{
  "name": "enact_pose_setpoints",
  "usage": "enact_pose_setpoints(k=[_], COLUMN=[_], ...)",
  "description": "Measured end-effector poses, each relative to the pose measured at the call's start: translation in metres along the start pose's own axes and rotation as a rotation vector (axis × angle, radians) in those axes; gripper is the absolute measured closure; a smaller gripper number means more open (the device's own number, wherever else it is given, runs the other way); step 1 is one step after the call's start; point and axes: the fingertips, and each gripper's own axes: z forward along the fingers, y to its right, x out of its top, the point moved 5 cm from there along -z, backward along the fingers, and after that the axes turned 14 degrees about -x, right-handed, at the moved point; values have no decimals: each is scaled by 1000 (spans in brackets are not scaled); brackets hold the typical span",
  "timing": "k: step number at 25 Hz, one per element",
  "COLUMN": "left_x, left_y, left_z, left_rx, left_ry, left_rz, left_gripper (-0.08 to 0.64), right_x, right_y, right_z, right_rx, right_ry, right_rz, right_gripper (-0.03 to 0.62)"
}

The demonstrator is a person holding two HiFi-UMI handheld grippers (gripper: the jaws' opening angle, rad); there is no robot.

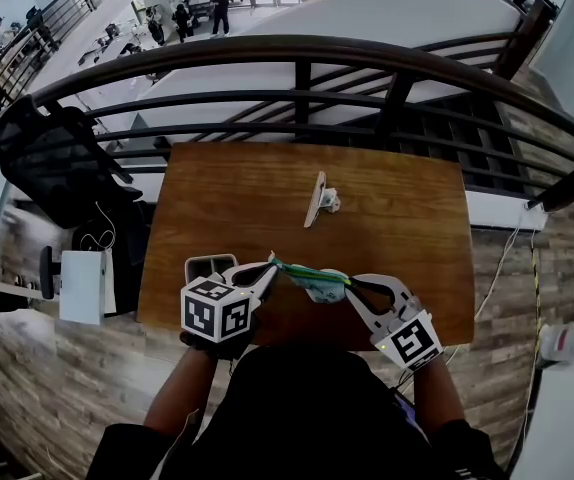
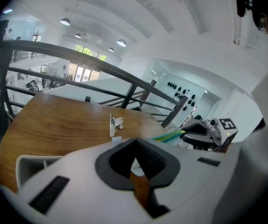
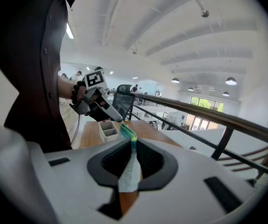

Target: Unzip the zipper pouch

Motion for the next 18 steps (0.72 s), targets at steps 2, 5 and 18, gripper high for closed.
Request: enact_pose_setpoints(k=[2,5,18], left_x=[0,-1,5], left_y=[-2,-3,-10], left_z=[0,0,-8], left_rx=[2,4,20], left_ry=[6,9,29], left_rz=[-6,-14,-28], left_gripper=[546,546,546], right_x=[-1,-4,-6], right_y=[1,2,6], right_z=[0,-1,0], right_rx=[-4,-8,-25], right_ry=[-2,-10,-13], right_rz=[1,3,10], right_gripper=[558,558,558])
